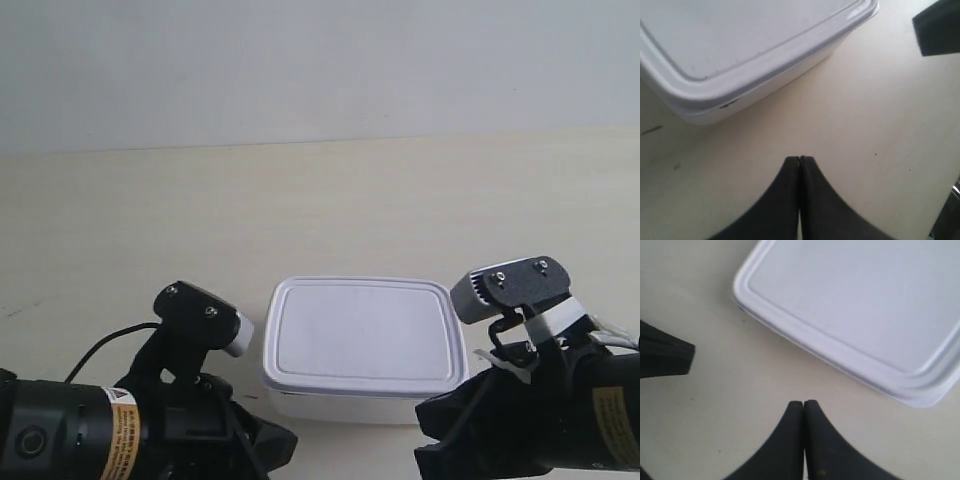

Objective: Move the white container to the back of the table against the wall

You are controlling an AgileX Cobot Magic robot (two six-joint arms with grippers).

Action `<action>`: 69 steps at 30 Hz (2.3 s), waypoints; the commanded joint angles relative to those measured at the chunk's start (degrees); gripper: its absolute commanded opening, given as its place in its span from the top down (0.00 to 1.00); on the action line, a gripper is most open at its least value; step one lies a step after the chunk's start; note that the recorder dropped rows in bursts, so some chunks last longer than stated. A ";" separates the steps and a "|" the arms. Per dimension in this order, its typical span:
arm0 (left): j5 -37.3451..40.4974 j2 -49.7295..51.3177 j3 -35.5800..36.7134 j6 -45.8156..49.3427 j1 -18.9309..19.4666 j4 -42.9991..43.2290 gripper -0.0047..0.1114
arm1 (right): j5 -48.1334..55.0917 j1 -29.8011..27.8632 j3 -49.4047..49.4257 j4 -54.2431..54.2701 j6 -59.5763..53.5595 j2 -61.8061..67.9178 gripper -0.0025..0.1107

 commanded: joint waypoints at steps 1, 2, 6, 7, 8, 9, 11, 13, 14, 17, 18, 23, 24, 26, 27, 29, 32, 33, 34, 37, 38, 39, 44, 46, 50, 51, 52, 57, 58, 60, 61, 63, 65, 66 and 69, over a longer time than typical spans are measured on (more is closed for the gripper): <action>-0.93 3.10 -2.66 0.25 -0.31 -0.40 0.96 | 2.65 0.17 -0.32 -0.20 0.40 4.34 0.98; -0.93 3.77 -3.11 0.25 -0.31 -0.40 0.96 | 2.65 0.17 -0.32 -0.20 0.40 5.14 0.98; -0.73 5.98 -4.23 0.25 -0.31 -0.30 0.96 | 2.65 0.17 -0.32 -0.20 0.40 6.41 0.98; -0.73 6.59 -4.58 0.25 -0.31 -0.18 0.96 | 2.80 0.17 -0.32 -0.20 0.40 6.39 0.98; -0.73 7.19 -4.82 0.25 -0.31 -0.07 0.96 | 3.44 0.17 -0.32 -0.20 0.40 6.39 0.98; -0.73 7.66 -5.27 0.36 -0.31 -0.05 0.96 | 3.72 0.17 -0.32 -0.20 0.40 6.39 0.98; -0.56 8.65 -5.98 0.50 -0.31 -0.05 0.96 | 5.11 0.17 -0.32 -0.20 0.72 6.39 0.98; 0.15 9.59 -6.86 0.65 -0.31 -0.05 0.96 | 5.48 0.17 -0.32 -0.20 0.82 6.39 0.98; 0.68 10.11 -7.45 0.75 -0.31 -0.05 0.96 | 5.48 0.17 -0.32 -0.20 0.82 6.39 0.98; 1.18 11.84 -8.93 0.75 -0.31 -0.05 0.96 | 5.88 0.17 -0.32 -0.20 0.82 6.39 0.98; 1.18 12.36 -9.23 0.90 -0.31 -0.05 0.96 | 6.30 0.17 -0.32 -0.20 0.82 6.39 0.98; 1.22 14.46 -10.60 1.37 -0.31 -0.05 0.96 | 6.70 0.17 -0.32 -0.20 0.82 6.39 0.98; 1.31 14.81 -11.02 1.82 -0.31 -0.05 0.96 | 6.70 0.17 -0.32 -0.20 0.82 6.39 0.98; 1.59 15.19 -11.55 1.99 -0.18 -0.05 0.96 | 7.21 0.17 -0.32 -0.20 0.82 6.39 0.98; 1.90 15.41 -11.94 1.99 -0.17 -0.05 0.96 | 7.75 0.17 -0.32 -0.20 0.82 6.39 0.98; 3.21 15.53 -12.81 2.02 -0.07 -0.05 0.96 | 7.90 0.17 -0.32 -0.20 1.55 7.12 0.98; 3.58 15.53 -13.21 2.02 0.20 -0.05 0.96 | 8.16 0.17 -0.95 -0.20 1.74 9.91 0.98; 4.05 15.63 -13.21 2.38 0.58 -0.05 0.96 | 8.59 0.17 -1.67 -0.20 1.74 11.27 0.98; 4.53 15.63 -13.21 2.38 0.85 -0.05 0.96 | 8.96 0.17 -2.01 -0.20 1.74 11.80 0.98; 5.80 15.63 -13.21 2.38 2.56 0.49 0.96 | 9.26 0.17 -3.96 -0.20 1.74 14.36 0.98; 5.80 15.63 -13.21 2.38 2.68 0.86 0.96 | 9.65 0.17 -4.65 -0.20 1.74 15.10 0.98; 5.80 15.63 -13.34 2.47 2.82 1.35 0.96 | 9.86 0.17 -5.13 -0.20 1.74 15.40 0.98; 4.80 15.63 -13.84 3.31 6.32 1.49 0.96 | 12.42 0.17 -8.05 -0.20 1.85 18.15 0.98; 4.39 15.63 -13.84 3.47 7.71 1.49 0.96 | 12.42 0.17 -9.39 -0.20 1.85 19.65 0.98; 1.78 15.63 -13.84 3.68 9.55 1.49 0.96 | 12.42 0.17 -11.25 -0.20 1.73 21.32 0.98; 1.21 15.63 -14.07 3.68 9.94 1.49 0.96 | 12.42 0.17 -11.87 -0.20 1.73 21.77 0.98; 1.21 15.63 -14.31 3.68 10.06 1.49 0.96 | 12.42 0.17 -12.27 -0.20 1.73 22.02 0.98; 2.15 16.28 -16.78 3.68 10.06 1.75 0.96 | 13.87 0.17 -14.36 -0.20 1.73 23.81 0.98; 2.15 16.63 -17.32 3.68 10.06 1.93 0.96 | 13.98 0.17 -14.68 -0.20 1.73 24.09 0.98; 2.96 17.49 -18.27 3.68 10.06 2.44 0.96 | 14.34 0.17 -15.35 -0.20 1.37 24.59 0.98; 3.37 17.78 -18.61 3.68 10.06 2.57 0.96 | 14.51 0.17 -15.63 -0.20 1.36 24.84 0.98; 3.60 18.49 -19.21 3.68 10.06 2.57 0.96 | 15.68 0.17 -16.11 -0.20 1.36 25.22 0.98; 3.60 19.36 -19.95 3.68 10.06 2.57 0.96 | 16.87 0.17 -16.35 -0.20 0.59 25.55 0.98; 3.60 19.64 -20.25 3.68 10.06 2.57 0.96 | 17.47 0.17 -16.58 -0.20 0.33 25.55 0.98; 4.15 21.08 -21.81 3.68 10.06 2.57 0.96 | 18.53 0.17 -17.18 -0.20 0.20 25.95 0.98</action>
